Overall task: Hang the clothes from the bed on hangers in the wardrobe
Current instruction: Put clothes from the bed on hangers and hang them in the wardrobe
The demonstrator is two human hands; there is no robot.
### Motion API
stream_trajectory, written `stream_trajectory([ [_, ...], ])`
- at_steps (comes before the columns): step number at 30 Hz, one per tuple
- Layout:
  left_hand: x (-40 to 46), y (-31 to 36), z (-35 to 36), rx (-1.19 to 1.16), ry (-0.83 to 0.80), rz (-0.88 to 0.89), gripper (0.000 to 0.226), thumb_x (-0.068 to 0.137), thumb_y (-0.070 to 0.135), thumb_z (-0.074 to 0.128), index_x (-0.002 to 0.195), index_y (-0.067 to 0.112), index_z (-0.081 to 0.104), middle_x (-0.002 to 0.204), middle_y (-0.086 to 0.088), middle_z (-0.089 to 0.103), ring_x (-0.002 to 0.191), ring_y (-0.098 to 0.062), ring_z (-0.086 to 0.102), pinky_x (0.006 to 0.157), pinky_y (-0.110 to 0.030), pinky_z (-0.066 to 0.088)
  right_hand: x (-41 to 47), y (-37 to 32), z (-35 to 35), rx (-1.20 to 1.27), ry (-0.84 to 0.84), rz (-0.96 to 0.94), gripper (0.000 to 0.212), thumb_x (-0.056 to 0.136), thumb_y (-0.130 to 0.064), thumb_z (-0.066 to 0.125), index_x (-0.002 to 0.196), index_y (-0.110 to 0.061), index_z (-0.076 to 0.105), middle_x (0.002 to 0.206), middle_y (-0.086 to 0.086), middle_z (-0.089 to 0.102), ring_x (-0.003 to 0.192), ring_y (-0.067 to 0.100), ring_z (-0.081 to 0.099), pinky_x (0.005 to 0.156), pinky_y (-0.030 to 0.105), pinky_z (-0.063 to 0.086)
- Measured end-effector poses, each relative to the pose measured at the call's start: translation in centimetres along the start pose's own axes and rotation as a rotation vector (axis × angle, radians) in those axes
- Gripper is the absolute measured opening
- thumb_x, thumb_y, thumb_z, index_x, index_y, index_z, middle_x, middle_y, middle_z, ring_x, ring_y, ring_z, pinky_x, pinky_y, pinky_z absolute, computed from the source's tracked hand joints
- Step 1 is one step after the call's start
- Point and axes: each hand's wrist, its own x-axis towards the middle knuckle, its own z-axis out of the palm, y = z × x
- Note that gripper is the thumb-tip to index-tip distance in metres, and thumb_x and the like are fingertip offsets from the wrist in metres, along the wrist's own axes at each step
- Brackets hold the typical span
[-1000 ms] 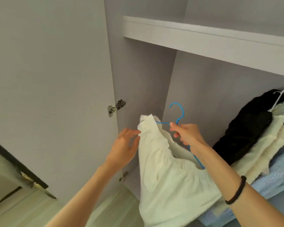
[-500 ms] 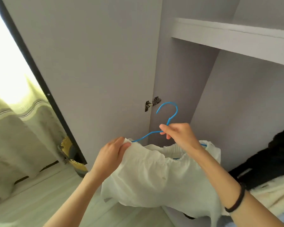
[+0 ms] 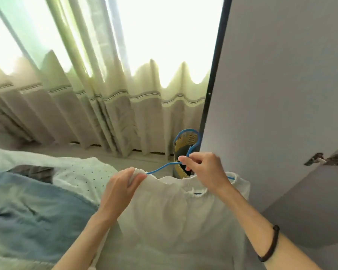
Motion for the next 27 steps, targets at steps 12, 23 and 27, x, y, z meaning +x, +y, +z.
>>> stream_trajectory([
  [12,-10.5,-1.0,-7.8,0.152,0.466,-0.471,0.048,0.081,0.059,0.045,0.089,0.017,0.067,0.079,-0.010,0.068,0.074,-0.027,0.060,0.061,-0.029,0.037,3.9,0.9,7.0,-0.123,-0.100,-0.435,0.040,0.093,-0.029,0.040,0.118,-0.006,0.060,0.107,0.006,0.064,0.105,0.022,0.052,0.102,0.038,0.037],
  [23,-22.6,0.5,-15.6,0.378,0.748,-0.891,0.041,0.084,0.048,0.046,0.073,0.009,0.055,0.055,0.000,0.046,0.054,-0.015,0.042,0.050,-0.024,0.031,-0.5,-4.2,15.3,-0.085,-0.606,-0.832,0.045,0.085,-0.044,0.052,0.115,-0.011,0.059,0.095,-0.005,0.058,0.091,0.018,0.050,0.084,0.026,0.032],
  [27,-27.3,0.6,-17.3,0.507,0.793,-0.978,0.042,0.082,0.051,0.045,0.068,0.012,0.048,0.054,-0.006,0.047,0.058,-0.029,0.047,0.056,-0.036,0.035,-3.2,-6.2,19.3,-0.082,-0.752,-0.859,0.021,0.090,-0.021,0.059,0.106,-0.007,0.063,0.102,0.007,0.064,0.100,0.026,0.055,0.078,0.015,0.026],
])
